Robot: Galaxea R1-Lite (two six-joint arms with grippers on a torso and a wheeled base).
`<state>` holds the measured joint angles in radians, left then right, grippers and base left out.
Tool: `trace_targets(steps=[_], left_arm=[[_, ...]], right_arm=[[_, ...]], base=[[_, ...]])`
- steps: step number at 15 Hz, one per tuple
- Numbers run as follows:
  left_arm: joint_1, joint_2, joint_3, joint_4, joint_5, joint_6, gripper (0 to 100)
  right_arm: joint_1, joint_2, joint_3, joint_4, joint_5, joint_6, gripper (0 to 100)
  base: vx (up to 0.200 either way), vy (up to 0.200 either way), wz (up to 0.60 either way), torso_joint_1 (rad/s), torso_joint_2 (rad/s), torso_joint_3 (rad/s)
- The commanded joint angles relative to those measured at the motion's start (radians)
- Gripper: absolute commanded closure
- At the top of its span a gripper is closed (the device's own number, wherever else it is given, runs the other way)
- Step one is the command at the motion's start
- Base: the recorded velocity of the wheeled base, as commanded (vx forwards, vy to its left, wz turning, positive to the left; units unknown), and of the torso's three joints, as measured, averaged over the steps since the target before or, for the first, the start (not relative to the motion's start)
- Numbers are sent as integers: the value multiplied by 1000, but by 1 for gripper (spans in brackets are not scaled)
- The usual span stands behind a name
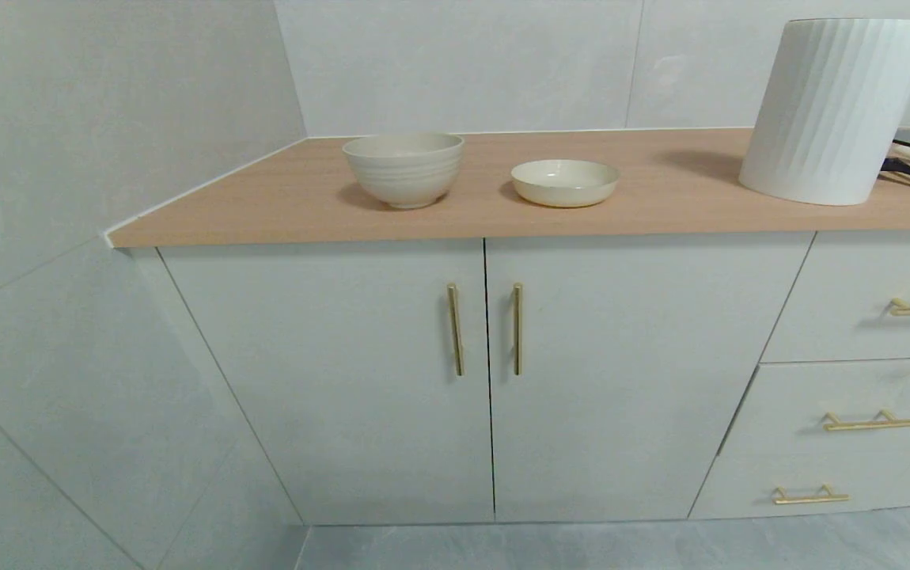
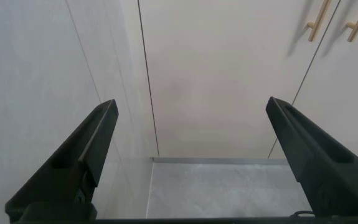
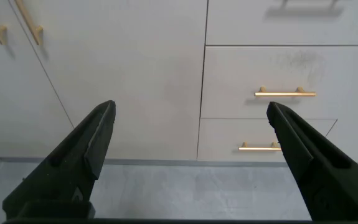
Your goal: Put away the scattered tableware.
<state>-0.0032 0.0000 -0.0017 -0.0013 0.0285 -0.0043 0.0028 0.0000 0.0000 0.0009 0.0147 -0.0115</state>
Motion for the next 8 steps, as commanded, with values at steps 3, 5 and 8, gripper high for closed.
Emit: trace_targets(steps=[3, 5, 8], left_arm=[[0, 2, 0, 0, 1, 0, 0], [0, 2, 0, 0, 1, 0, 0], [0, 2, 0, 0, 1, 0, 0]], right_arm=[[0, 0, -2, -1, -1, -4, 0], [5, 23, -83, -1, 22, -8, 0], [62, 413, -391, 4, 191, 47, 0]], base=[[0, 0, 0, 0, 0, 0], [0, 0, 0, 0, 0, 0], [0, 0, 0, 0, 0, 0]])
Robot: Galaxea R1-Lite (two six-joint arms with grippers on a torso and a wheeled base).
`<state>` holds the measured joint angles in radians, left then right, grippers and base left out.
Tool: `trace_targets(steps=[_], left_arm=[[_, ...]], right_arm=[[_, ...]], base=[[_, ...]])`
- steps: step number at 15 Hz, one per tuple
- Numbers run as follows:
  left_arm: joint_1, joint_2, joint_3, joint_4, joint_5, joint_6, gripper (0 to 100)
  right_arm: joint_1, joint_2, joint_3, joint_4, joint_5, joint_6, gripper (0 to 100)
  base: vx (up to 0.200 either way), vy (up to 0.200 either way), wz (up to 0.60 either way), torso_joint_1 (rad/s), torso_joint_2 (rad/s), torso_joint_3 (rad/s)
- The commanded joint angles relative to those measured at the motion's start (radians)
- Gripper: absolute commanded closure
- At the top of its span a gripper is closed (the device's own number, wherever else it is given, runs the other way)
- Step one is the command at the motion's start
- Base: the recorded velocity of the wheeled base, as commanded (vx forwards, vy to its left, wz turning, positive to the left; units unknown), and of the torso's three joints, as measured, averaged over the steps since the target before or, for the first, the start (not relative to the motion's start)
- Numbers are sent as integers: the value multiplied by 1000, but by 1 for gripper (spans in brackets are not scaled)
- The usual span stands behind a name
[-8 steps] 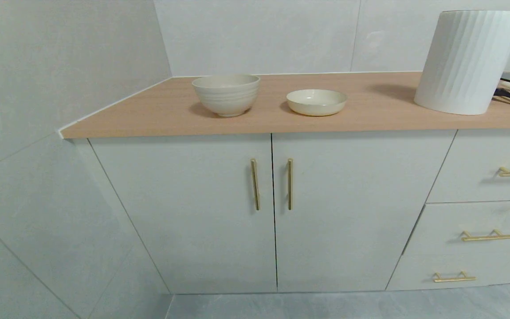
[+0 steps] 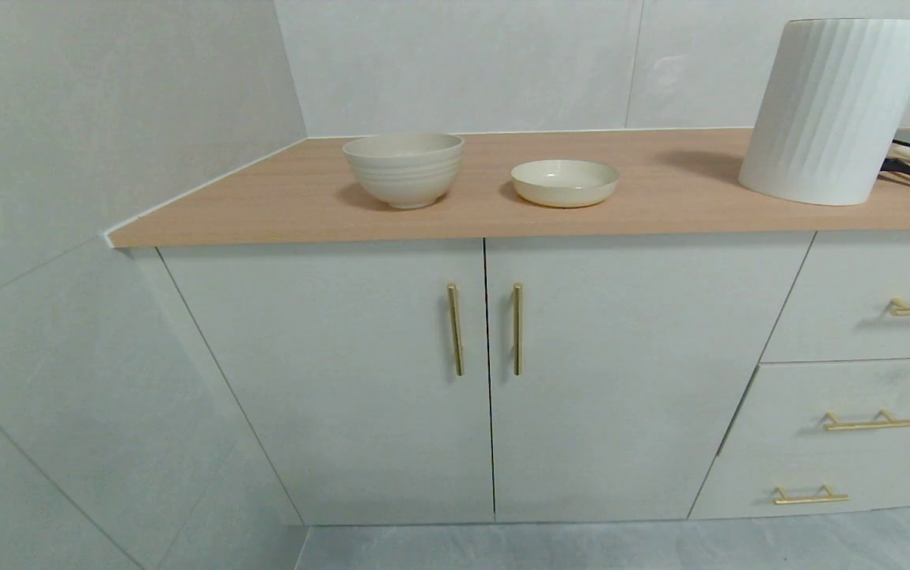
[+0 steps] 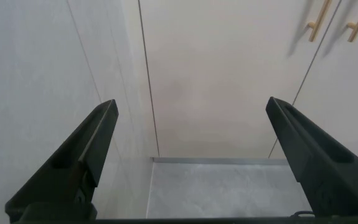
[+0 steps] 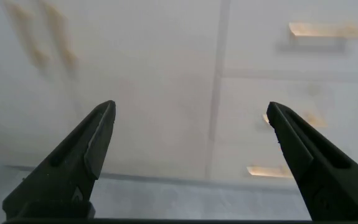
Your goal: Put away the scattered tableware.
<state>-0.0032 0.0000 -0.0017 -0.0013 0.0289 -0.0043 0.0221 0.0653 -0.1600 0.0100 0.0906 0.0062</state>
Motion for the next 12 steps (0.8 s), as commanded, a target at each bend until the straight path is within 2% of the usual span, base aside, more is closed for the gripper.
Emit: trace_targets(steps=[1, 2, 3, 4, 5, 6, 8, 9, 12], left_arm=[[0, 2, 0, 0, 0, 0, 0], [0, 2, 0, 0, 0, 0, 0], [0, 2, 0, 0, 0, 0, 0], [0, 2, 0, 0, 0, 0, 0], [0, 2, 0, 0, 0, 0, 0], [0, 2, 0, 0, 0, 0, 0], [0, 2, 0, 0, 0, 0, 0], [0, 2, 0, 0, 0, 0, 0], [0, 2, 0, 0, 0, 0, 0]], right_arm=[[47, 493, -277, -10, 152, 29, 0], [73, 679, -360, -12, 193, 31, 0], [136, 824, -440, -19, 201, 32, 0], [136, 824, -440, -19, 201, 32, 0], [228, 1008, -541, -94, 201, 35, 0], [257, 1114, -576, -159, 198, 34, 0], [303, 1219, -612, -206, 196, 35, 0], [340, 1338, -681, -219, 201, 41, 0], [414, 1513, -836, -219, 204, 58, 0]], base=[[0, 0, 0, 0, 0, 0], [0, 0, 0, 0, 0, 0], [0, 0, 0, 0, 0, 0], [0, 0, 0, 0, 0, 0], [0, 0, 0, 0, 0, 0], [0, 0, 0, 0, 0, 0], [0, 0, 0, 0, 0, 0], [0, 0, 0, 0, 0, 0], [0, 0, 0, 0, 0, 0]])
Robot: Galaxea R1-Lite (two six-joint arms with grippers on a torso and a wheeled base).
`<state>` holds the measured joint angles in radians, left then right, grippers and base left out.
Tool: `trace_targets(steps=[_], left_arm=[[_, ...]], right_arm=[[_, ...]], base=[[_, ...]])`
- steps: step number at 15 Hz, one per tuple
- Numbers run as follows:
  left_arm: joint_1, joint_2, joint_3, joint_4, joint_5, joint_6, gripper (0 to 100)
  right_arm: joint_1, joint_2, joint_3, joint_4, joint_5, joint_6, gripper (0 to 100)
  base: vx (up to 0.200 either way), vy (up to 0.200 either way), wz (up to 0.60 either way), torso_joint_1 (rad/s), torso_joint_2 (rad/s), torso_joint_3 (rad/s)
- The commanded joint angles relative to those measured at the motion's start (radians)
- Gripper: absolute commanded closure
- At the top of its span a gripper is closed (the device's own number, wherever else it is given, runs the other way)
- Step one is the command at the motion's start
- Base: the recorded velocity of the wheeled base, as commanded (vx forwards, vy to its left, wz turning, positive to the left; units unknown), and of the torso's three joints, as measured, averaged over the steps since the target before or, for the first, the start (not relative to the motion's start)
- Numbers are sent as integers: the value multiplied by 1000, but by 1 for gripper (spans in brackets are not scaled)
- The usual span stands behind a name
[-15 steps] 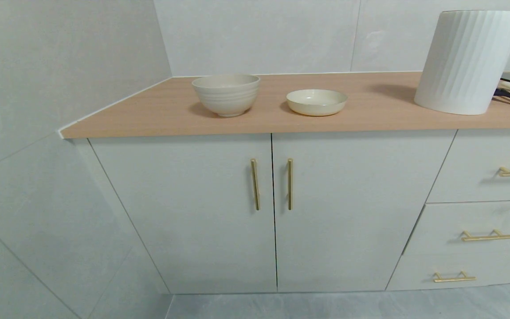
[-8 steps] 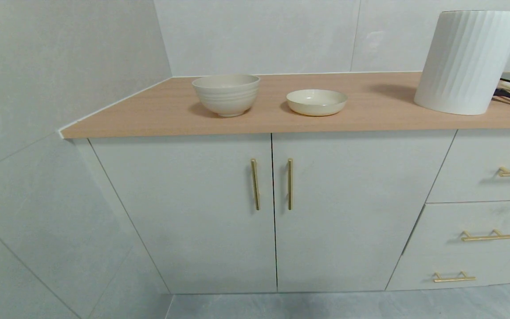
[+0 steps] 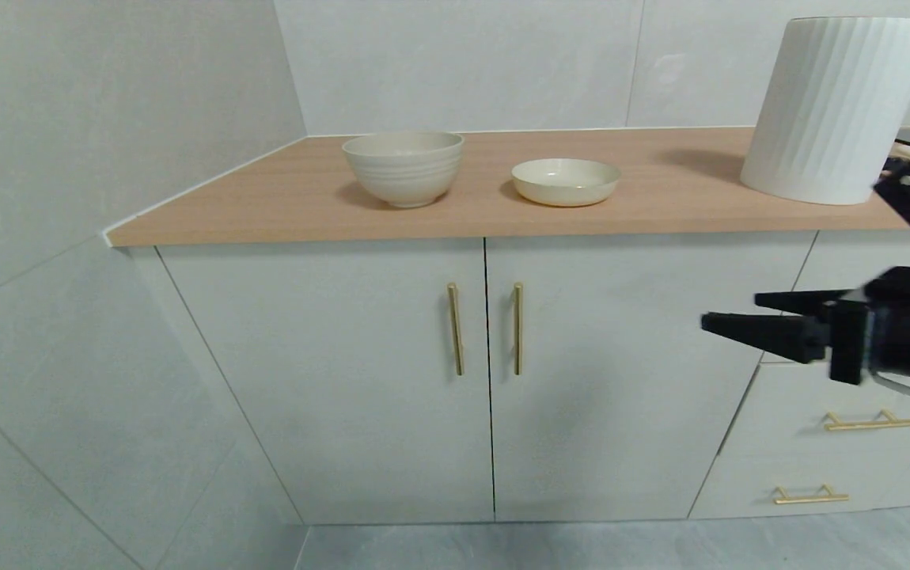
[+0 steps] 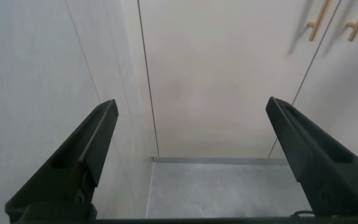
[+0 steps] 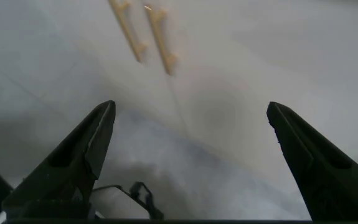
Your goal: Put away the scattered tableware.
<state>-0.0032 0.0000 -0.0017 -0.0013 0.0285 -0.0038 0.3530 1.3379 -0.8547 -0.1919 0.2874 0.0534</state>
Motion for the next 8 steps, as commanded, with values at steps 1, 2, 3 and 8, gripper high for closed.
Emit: trace_targets(steps=[1, 2, 3, 8], left_arm=[[0, 2, 0, 0, 1, -1, 0], [0, 2, 0, 0, 1, -1, 0], [0, 2, 0, 0, 1, -1, 0], [0, 2, 0, 0, 1, -1, 0]], right_arm=[[100, 285, -175, -18, 7, 17, 0], [136, 371, -259, -17, 7, 19, 0], [150, 400, -282, -17, 6, 23, 0], [210, 573, -303, -130, 4, 123, 0]], base=[[0, 0, 0, 0, 0, 0], [0, 0, 0, 0, 0, 0], [0, 0, 0, 0, 0, 0], [0, 0, 0, 0, 0, 0]])
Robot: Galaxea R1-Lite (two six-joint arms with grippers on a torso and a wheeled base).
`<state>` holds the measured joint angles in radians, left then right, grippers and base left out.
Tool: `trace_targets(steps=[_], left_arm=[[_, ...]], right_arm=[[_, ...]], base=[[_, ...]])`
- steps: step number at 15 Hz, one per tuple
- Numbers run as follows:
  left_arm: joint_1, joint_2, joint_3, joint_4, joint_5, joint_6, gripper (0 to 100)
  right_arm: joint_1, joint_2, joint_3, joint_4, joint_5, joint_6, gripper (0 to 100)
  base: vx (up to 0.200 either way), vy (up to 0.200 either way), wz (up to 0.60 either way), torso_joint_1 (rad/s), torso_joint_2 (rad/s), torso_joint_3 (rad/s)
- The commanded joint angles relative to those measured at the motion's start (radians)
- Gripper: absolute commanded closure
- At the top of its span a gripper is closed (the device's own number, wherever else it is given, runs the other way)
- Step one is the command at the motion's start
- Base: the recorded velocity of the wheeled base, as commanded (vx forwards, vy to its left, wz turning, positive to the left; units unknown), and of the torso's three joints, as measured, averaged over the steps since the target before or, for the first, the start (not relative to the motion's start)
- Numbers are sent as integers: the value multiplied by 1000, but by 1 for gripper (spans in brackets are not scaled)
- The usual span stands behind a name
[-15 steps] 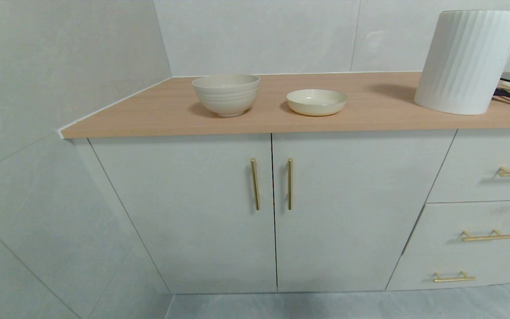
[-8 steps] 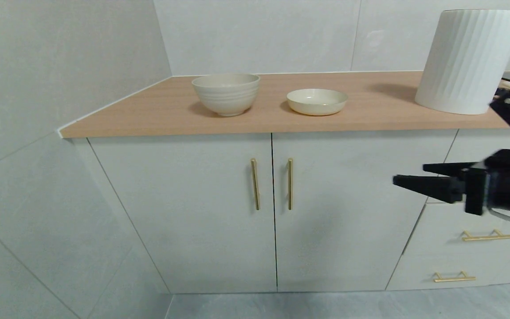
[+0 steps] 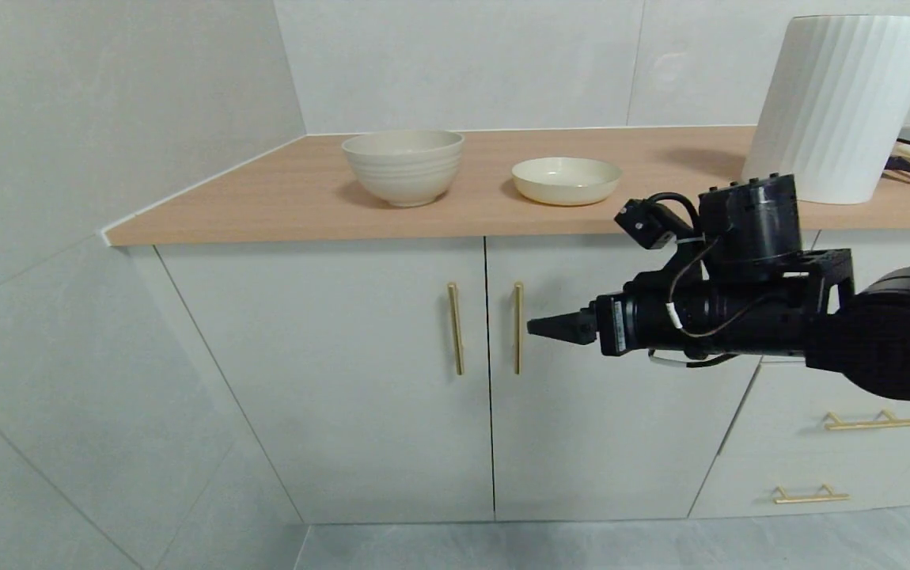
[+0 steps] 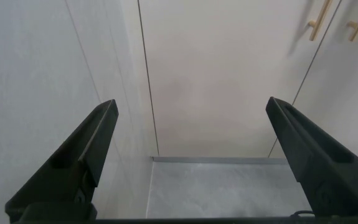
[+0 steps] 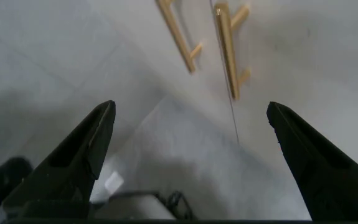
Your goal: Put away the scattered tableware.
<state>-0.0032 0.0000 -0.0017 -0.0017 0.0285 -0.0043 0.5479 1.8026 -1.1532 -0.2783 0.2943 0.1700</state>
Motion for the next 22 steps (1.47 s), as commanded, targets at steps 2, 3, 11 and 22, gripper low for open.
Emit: trace_targets(steps=[2, 3, 11, 22], left_arm=[[0, 0, 0, 0, 1, 0, 0], [0, 2, 0, 0, 1, 0, 0], [2, 2, 0, 0, 1, 0, 0], [0, 2, 0, 0, 1, 0, 0]], right_arm=[[30, 169, -6, -147, -20, 23, 0], [34, 187, -6, -180, -24, 34, 0], [58, 339, -42, -414, -64, 98, 0], [93, 324, 49, -570, -1, 175, 0]], base=[[0, 0, 0, 0, 0, 0], [0, 0, 0, 0, 0, 0], [0, 0, 0, 0, 0, 0], [0, 0, 0, 0, 0, 0]])
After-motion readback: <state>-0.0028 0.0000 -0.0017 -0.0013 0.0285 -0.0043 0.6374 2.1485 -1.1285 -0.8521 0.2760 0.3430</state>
